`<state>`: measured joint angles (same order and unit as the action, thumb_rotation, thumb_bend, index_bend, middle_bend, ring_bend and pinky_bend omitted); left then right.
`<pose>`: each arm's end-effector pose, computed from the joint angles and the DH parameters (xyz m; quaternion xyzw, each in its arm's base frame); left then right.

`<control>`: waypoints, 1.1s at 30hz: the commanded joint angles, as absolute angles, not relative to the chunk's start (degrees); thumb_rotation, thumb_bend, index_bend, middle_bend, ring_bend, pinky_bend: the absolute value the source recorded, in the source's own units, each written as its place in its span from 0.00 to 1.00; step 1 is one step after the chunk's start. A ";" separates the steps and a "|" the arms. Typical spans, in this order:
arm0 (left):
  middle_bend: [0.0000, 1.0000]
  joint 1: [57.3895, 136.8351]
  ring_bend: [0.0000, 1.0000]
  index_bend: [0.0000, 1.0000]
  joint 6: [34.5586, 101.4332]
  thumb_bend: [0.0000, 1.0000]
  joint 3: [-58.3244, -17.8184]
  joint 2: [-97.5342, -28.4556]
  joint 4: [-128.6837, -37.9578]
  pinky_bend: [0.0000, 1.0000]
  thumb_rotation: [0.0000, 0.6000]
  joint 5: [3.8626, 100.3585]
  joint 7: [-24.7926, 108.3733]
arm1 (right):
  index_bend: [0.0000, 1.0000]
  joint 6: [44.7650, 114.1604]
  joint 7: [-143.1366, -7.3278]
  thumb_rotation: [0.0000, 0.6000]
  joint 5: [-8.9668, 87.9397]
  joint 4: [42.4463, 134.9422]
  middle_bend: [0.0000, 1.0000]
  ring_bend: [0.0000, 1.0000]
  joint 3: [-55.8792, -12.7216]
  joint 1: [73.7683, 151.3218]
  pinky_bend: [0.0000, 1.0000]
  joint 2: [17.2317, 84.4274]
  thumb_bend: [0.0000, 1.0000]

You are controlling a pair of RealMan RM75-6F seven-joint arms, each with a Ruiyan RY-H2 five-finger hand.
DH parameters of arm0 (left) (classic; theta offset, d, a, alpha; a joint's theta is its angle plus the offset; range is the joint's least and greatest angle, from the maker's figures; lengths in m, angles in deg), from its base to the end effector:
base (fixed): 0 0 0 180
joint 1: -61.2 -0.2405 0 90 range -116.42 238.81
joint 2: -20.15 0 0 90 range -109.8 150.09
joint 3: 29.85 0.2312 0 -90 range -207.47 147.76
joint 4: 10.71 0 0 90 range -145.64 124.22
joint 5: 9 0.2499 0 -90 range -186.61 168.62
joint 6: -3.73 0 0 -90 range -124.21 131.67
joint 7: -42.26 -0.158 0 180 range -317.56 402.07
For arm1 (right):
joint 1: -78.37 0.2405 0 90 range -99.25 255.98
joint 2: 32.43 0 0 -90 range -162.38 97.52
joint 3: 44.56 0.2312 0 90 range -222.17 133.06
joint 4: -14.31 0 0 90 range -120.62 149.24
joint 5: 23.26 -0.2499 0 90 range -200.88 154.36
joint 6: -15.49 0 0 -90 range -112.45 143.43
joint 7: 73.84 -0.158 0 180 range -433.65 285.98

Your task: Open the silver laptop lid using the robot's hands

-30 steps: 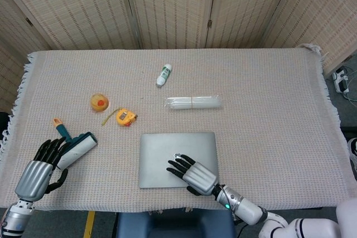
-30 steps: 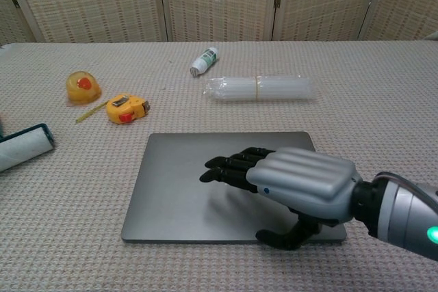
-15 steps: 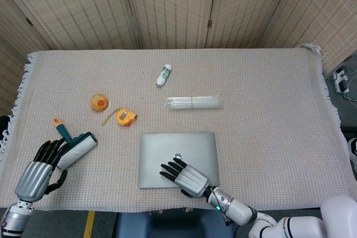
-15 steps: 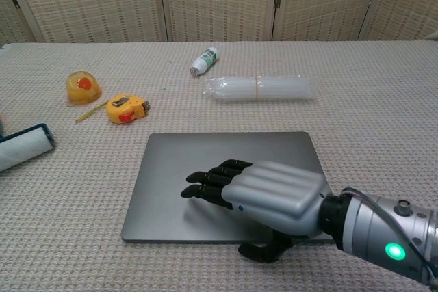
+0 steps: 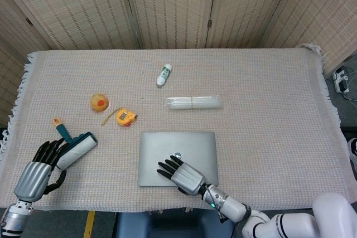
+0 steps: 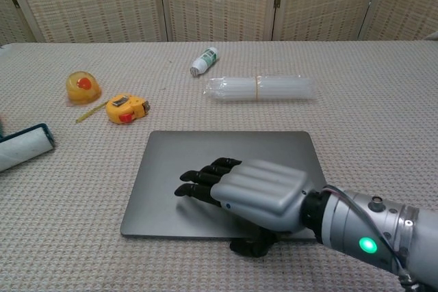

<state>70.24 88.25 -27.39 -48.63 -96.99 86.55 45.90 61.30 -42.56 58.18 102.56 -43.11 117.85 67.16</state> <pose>-0.2891 0.1928 0.0715 -0.6686 -0.3692 -0.4131 0.4960 -0.0743 -0.2181 -0.1541 0.8844 -0.2479 0.3202 0.2321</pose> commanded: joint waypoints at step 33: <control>0.14 74.12 0.13 0.17 79.99 0.55 -23.40 -52.34 -91.73 0.00 1.00 89.20 48.99 | 0.00 69.04 -19.37 1.00 48.12 103.72 0.00 0.00 -38.95 122.24 0.00 71.36 0.66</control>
<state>73.54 80.85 -24.09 -52.02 -92.28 88.68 48.40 67.97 -21.06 49.26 102.98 -39.41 121.96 71.20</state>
